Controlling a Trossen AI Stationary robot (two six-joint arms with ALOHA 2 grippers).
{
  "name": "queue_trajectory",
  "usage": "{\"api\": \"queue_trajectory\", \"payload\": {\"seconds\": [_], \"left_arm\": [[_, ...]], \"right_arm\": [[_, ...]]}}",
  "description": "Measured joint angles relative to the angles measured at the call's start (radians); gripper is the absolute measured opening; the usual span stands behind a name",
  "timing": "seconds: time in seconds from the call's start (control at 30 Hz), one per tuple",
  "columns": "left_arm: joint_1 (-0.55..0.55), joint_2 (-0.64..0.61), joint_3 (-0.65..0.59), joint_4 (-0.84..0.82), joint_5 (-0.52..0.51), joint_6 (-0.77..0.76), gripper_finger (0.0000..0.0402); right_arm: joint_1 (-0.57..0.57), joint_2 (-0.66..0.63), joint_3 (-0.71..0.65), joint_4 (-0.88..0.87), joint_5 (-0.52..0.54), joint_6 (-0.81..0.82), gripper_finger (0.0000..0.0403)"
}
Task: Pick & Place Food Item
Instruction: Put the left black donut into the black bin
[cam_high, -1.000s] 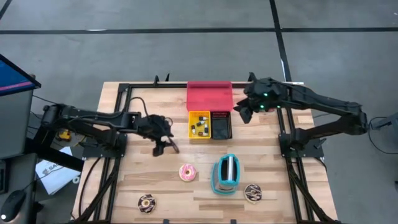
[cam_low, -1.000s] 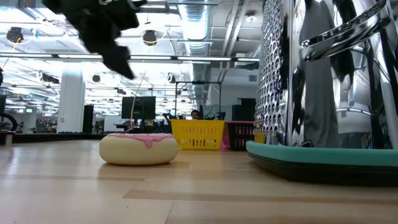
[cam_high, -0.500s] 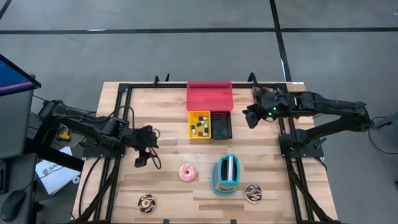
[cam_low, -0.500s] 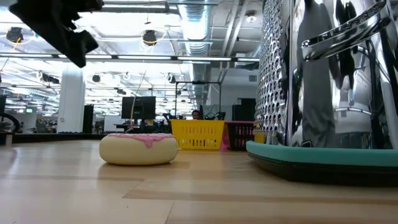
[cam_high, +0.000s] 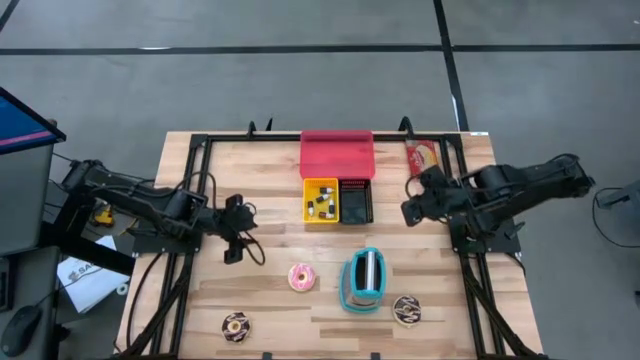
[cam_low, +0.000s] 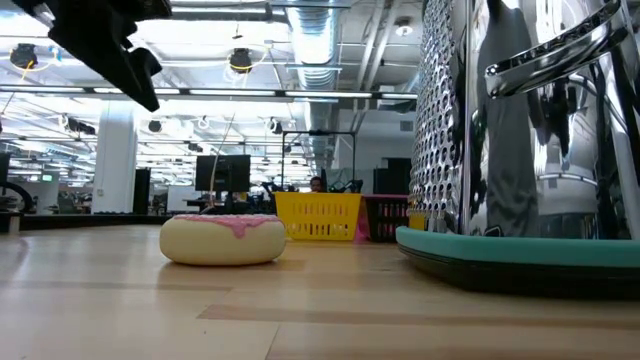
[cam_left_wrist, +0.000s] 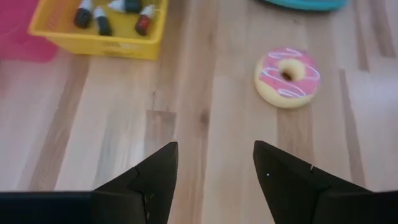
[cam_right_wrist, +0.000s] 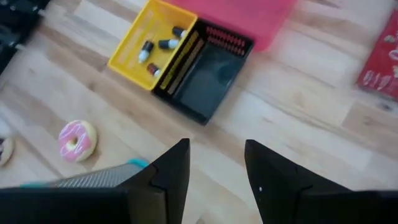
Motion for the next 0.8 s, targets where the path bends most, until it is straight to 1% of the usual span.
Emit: {"api": "queue_trajectory", "payload": {"seconds": [0.1,0.2,0.3,0.37,0.43,0.5,0.57,0.67,0.8], "left_arm": [[-0.011,0.0,0.0,0.011,0.009,0.014,0.021],[-0.004,0.011,0.0,0.045,0.018,-0.077,0.0221],[-0.004,0.024,-0.001,0.089,0.039,-0.19,0.0235],[-0.018,0.043,-0.001,0.095,0.048,-0.222,0.0243],[-0.048,0.067,-0.001,0.102,0.062,-0.219,0.0247],[-0.093,0.093,-0.001,0.095,0.081,-0.198,0.0247],[-0.147,0.112,-0.001,0.101,0.115,-0.217,0.0247],[-0.244,0.134,-0.001,0.088,0.144,-0.307,0.0243],[-0.398,0.166,-0.001,0.087,0.148,-0.456,0.0238]], "right_arm": [[0.066,0.0,0.0,-0.01,0.009,0.043,0.0144],[0.121,0.0,0.0,-0.043,0.017,0.088,0.0142],[0.175,0.0,0.0,-0.075,0.05,0.134,0.0141],[0.209,0.0,0.0,-0.083,0.071,0.15,0.0142],[0.238,-0.001,0.0,-0.096,0.086,0.162,0.0143],[0.262,-0.001,0.0,-0.093,0.09,0.163,0.0143],[0.283,-0.001,0.0,-0.089,0.09,0.163,0.0143],[0.316,-0.001,0.0,-0.08,0.094,0.163,0.0143],[0.365,-0.001,0.0,-0.049,0.124,0.163,0.0143]]}}
